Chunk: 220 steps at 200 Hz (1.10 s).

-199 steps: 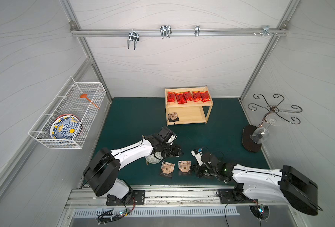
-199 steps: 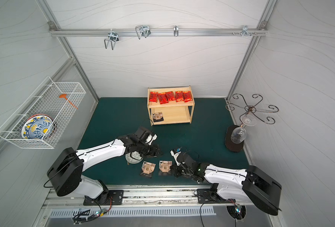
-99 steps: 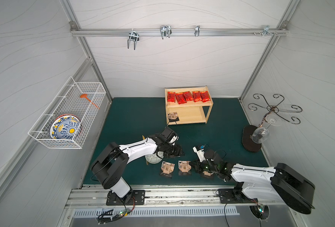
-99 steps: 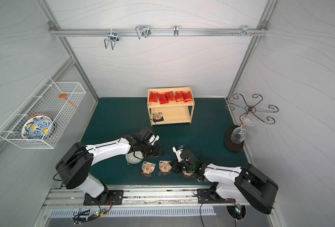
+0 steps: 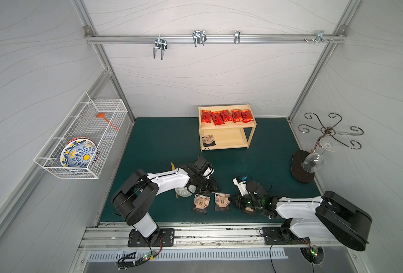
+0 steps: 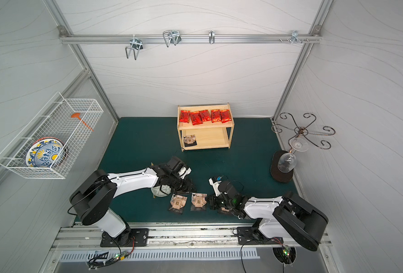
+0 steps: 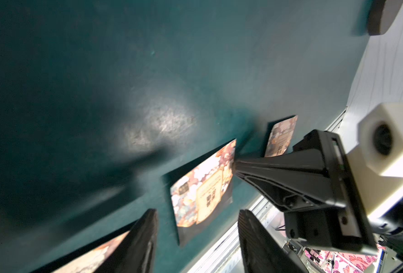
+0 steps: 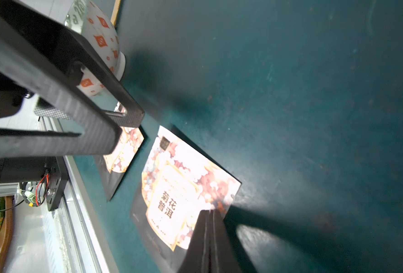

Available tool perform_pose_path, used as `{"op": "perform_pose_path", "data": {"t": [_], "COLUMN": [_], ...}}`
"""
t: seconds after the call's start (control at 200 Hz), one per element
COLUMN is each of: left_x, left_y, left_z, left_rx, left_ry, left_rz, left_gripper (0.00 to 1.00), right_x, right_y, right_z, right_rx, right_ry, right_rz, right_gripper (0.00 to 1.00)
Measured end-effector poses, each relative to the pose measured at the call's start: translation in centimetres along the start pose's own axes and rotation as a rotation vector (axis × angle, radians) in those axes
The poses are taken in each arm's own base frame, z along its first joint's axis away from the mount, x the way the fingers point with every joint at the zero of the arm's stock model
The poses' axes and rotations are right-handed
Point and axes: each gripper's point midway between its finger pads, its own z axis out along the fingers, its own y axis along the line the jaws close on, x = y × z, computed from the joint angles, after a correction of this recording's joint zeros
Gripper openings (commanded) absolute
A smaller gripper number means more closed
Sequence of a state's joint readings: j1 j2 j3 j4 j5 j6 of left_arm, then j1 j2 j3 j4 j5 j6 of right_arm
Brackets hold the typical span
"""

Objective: Place the tea bags on the shelf by color
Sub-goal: Pick up the tea bag from the center of the board.

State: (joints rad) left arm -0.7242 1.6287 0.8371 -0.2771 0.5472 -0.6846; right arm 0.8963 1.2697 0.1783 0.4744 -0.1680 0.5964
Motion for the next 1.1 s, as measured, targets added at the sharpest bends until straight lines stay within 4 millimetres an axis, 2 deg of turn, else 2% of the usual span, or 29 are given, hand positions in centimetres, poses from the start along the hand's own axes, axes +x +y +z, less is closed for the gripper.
{"op": "perform_pose_path", "data": {"t": [0.32, 0.58, 0.67, 0.755, 0.845, 0.875, 0.895, 0.915, 0.925, 0.935, 0.95, 0.955, 0.96, 0.975, 0.98, 1.1], "left_x": [1.0, 0.9, 0.9, 0.9, 0.8, 0.9, 0.8, 0.8, 0.8, 0.8, 0.8, 0.8, 0.8, 0.8, 0.8, 0.7], "left_y": [0.0, -0.3, -0.4, -0.5, -0.5, -0.5, -0.5, -0.5, -0.5, -0.5, -0.5, -0.5, -0.5, -0.6, -0.6, -1.0], "left_z": [2.1, 2.2, 2.2, 2.2, 2.2, 2.2, 2.2, 2.2, 2.2, 2.2, 2.2, 2.2, 2.2, 2.1, 2.1, 1.6], "left_rx": [0.021, 0.039, 0.042, 0.043, 0.043, 0.043, 0.043, 0.043, 0.043, 0.043, 0.043, 0.043, 0.043, 0.043, 0.043, 0.050], "left_ry": [0.070, 0.073, 0.071, 0.070, 0.069, 0.069, 0.069, 0.069, 0.069, 0.068, 0.068, 0.068, 0.068, 0.067, 0.066, 0.051], "left_rz": [-0.003, -0.009, -0.004, 0.000, 0.003, 0.003, 0.004, 0.004, 0.005, 0.005, 0.006, 0.007, 0.007, 0.008, 0.009, 0.025], "left_gripper": [0.35, 0.09, 0.00, 0.00, 0.00, 0.00, 0.00, 0.00, 0.00, 0.00, 0.00, 0.00, 0.00, 0.00, 0.00, 0.00], "right_x": [-0.4, -0.6, -0.8, -1.0, -1.6, -1.7, -1.9, -2.0, -2.1, -2.3, -2.4, -2.5, -2.6, -2.9, -3.0, -6.2], "right_y": [-0.1, -0.3, -0.5, -0.6, -0.6, -0.6, -0.7, -0.7, -0.8, -0.8, -0.8, -0.8, -0.8, -0.8, -0.8, -0.4], "right_z": [0.3, 0.3, 0.3, 0.2, -0.3, -0.5, -0.6, -0.8, -0.9, -1.1, -1.2, -1.3, -1.3, -1.6, -1.6, -3.8], "right_rx": [-0.003, -0.001, 0.004, 0.006, 0.009, 0.013, 0.018, 0.025, 0.029, 0.033, 0.038, 0.040, 0.041, 0.051, 0.051, 0.099], "right_ry": [-0.017, -0.026, -0.030, -0.035, -0.055, -0.061, -0.066, -0.072, -0.076, -0.083, -0.087, -0.090, -0.092, -0.106, -0.106, -0.226], "right_rz": [0.009, 0.014, 0.020, 0.029, 0.034, 0.037, 0.035, 0.040, 0.036, 0.039, 0.042, 0.037, 0.037, 0.039, 0.040, 0.030], "right_gripper": [0.00, 0.01, 0.04, 0.22, 0.26, 0.31, 0.36, 0.45, 0.53, 0.55, 0.65, 0.65, 0.72, 0.73, 0.78, 0.97]}}
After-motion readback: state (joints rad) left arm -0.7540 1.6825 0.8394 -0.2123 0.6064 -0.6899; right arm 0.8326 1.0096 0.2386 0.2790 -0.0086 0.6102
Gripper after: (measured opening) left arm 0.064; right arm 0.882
